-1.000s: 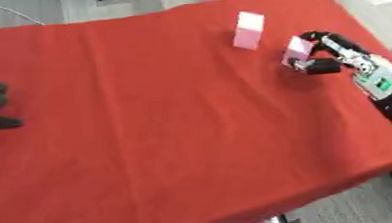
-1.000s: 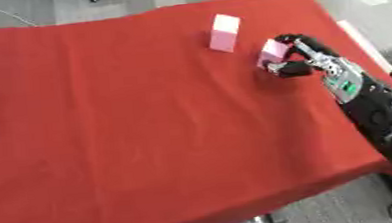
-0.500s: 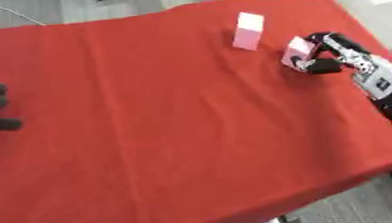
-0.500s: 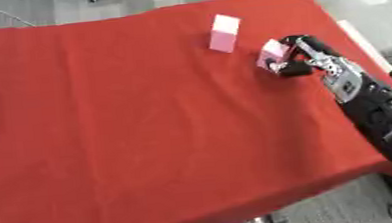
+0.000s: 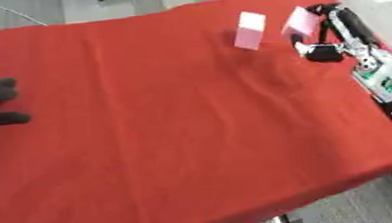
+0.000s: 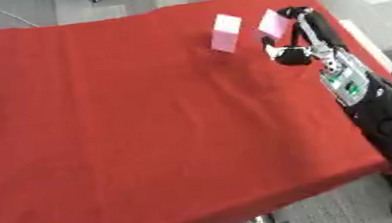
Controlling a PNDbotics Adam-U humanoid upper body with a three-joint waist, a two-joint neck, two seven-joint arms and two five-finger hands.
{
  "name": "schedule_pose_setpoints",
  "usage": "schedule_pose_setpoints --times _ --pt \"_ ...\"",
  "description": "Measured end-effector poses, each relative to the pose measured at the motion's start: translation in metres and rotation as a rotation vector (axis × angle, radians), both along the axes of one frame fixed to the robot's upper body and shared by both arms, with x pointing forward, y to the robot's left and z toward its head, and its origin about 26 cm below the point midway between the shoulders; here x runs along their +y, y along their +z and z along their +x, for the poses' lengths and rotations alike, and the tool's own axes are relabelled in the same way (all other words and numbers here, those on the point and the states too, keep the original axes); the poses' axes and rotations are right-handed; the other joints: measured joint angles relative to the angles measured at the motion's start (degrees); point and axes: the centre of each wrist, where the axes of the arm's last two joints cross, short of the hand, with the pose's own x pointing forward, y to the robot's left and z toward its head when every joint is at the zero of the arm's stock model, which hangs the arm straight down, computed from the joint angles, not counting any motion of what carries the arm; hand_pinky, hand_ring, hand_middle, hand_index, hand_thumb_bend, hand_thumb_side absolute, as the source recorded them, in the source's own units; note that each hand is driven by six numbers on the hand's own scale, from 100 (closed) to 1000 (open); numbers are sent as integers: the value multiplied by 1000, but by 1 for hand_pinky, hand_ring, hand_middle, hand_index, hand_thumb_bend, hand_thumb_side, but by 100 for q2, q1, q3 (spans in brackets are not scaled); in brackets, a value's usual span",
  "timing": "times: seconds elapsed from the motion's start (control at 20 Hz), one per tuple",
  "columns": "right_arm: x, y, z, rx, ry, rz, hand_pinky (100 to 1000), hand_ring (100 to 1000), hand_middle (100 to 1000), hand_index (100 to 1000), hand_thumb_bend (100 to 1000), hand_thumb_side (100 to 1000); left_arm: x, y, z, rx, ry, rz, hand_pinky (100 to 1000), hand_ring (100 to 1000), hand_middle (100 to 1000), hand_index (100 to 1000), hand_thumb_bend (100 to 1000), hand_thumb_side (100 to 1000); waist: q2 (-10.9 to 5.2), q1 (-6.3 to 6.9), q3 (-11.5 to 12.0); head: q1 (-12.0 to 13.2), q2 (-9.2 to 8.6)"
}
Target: Pick up the objects with one hand, pass them to the other hand, and then place them into the box on the other side of the table.
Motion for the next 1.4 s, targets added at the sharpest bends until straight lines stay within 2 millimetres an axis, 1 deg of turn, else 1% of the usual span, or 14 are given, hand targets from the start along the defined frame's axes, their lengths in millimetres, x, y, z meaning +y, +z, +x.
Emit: schedule_pose_setpoints --times 0.05,0.1,0.2,0.3,0.45,0.6,0.7,0.9,0.95,1.05,1.1,1.2,1.4 --pt "20 10 -5 -53 55 10 725 358 259 391 100 234 2 0 0 -2 24 10 820 967 822 915 100 673 -9 0 -15 29 0" --pt "41 21 -12 -101 112 24 716 368 267 398 100 247 3 0 0 -7 50 21 820 966 824 918 100 653 -24 -1 -29 56 0" --pt "85 39 -27 -176 248 72 704 371 268 397 100 260 7 1 0 -26 110 51 821 966 826 922 100 634 -71 -3 -59 89 0" --pt "125 51 -43 -210 389 155 688 370 265 393 100 292 9 0 1 -54 173 79 822 968 832 932 100 610 -98 -5 -81 114 0" --pt "174 56 -56 -190 600 294 681 367 263 390 100 303 9 -6 5 -93 234 118 826 974 842 940 100 600 -116 -11 -99 118 0" --pt "212 55 -65 -129 764 385 671 356 259 388 100 336 5 -11 11 -141 259 142 830 976 859 952 100 590 -142 -45 -99 102 0" --pt "229 53 -70 -77 840 424 665 348 255 384 100 358 1 -12 14 -184 265 144 833 968 865 958 100 580 -147 -58 -84 77 0" --pt "253 49 -79 43 946 485 654 327 249 379 100 397 -8 -9 17 -316 261 150 847 952 883 978 100 569 -154 -84 -57 32 0" --pt "258 48 -81 75 969 493 653 325 248 379 100 399 -10 -9 17 -354 260 151 849 951 886 981 100 544 -154 -85 -51 27 0" --pt "265 47 -85 133 1008 502 649 317 245 377 100 412 -14 -9 17 -426 259 146 853 946 891 992 100 451 -154 -87 -23 40 0" --pt "268 46 -86 157 1025 504 647 314 244 376 100 416 -16 -9 18 -459 260 142 855 945 893 995 100 427 -154 -91 -19 74 0" --pt "273 46 -89 201 1050 511 644 308 243 375 100 427 -21 -10 19 -513 258 132 858 942 895 995 100 381 -154 -94 -11 237 0" --pt "278 44 -92 278 1062 536 638 298 238 370 100 444 -28 -14 20 -579 250 131 862 939 899 996 100 328 -153 -87 -2 797 0"
